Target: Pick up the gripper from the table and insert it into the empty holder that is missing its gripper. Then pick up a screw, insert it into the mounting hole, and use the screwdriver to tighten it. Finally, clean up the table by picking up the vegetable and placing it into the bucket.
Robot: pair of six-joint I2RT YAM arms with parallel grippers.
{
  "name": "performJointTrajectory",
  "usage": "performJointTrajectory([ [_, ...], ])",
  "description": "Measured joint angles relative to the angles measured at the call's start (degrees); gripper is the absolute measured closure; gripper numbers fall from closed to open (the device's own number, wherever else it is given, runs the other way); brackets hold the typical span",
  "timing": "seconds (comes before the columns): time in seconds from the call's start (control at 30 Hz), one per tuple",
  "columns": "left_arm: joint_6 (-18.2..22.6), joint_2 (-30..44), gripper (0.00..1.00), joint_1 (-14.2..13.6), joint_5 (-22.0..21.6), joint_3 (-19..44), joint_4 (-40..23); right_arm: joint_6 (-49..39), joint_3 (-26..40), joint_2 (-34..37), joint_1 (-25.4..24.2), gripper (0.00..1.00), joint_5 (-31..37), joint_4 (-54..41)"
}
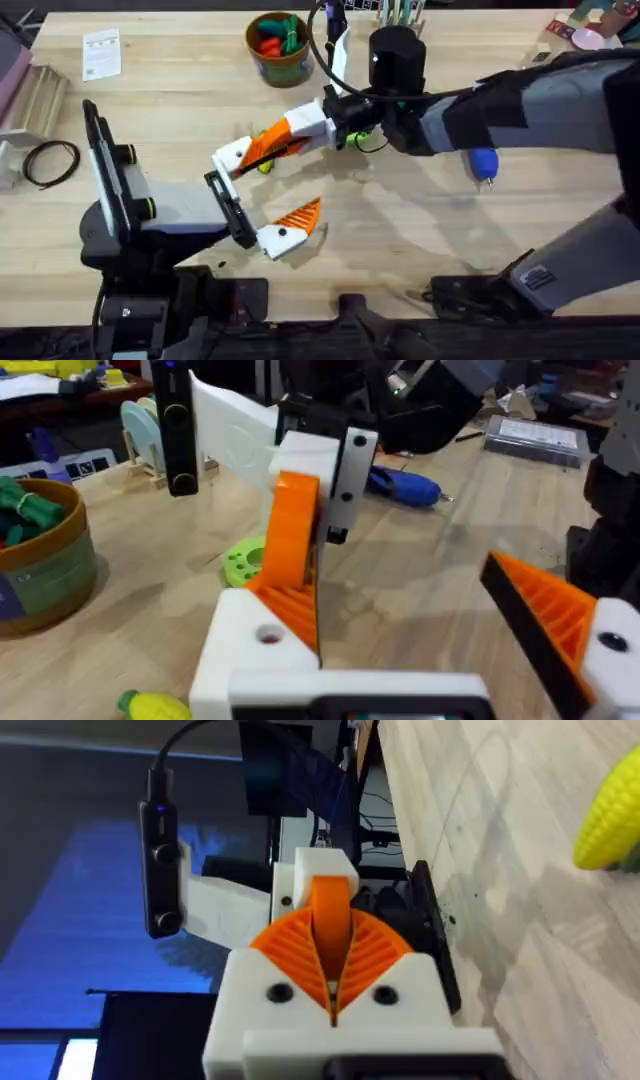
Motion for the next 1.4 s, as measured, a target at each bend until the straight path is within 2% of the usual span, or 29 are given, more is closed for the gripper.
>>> performJointTrajectory([
  [0.07,0.00,-0.01,0.015,0.00,-0.01,0.00,0.00,0.14,0.00,0.00,0.00,0.968,0.02,-0.04],
  [0.17,0.04,0.01,0.015,-0.15,0.86,0.00,-0.07,0.39,0.07,0.00,0.13,0.543,1.65,-0.10],
  [0.2,0.03,0.01,0.015,-0.22,1.20,0.00,-0.10,0.39,0.12,0.00,0.20,0.211,2.90,-0.02],
  [0.4,0.02,-0.01,0.015,-0.22,1.41,0.00,-0.13,0.26,0.15,0.00,-0.29,0.203,3.52,-0.08],
  [0.53,0.02,-0.01,0.016,-0.22,1.43,0.00,-0.15,-1.81,0.18,-0.81,-2.40,0.201,3.95,-2.87],
  [0.6,0.04,0.01,0.015,-0.22,1.47,0.00,-0.15,-4.33,0.28,-3.13,-4.27,0.201,4.55,-9.71],
  [0.7,0.03,0.01,0.015,-0.22,1.65,0.00,-0.17,-10.63,1.24,-8.40,-7.59,0.199,6.90,-24.96],
  [0.77,0.02,0.00,0.015,-0.22,1.70,0.00,-0.20,-16.80,3.26,-12.24,-10.11,0.198,9.71,-38.73],
  [0.87,0.04,-0.01,0.015,-0.22,1.85,0.00,-0.22,-27.17,7.98,-17.05,-13.83,0.198,16.15,-59.99],
  [1.03,0.04,0.01,0.016,-0.22,1.85,0.00,-0.22,-41.86,19.41,-19.78,-16.24,0.198,31.23,-85.89],
  [1.2,0.02,0.00,0.015,-0.22,1.85,0.00,-0.22,-50.00,29.21,-19.78,-13.37,0.192,48.67,-98.18],
  [1.4,0.03,-0.01,0.015,-0.22,1.85,0.00,-0.22,-53.44,34.93,-19.38,-7.42,0.194,65.41,-105.55],
])
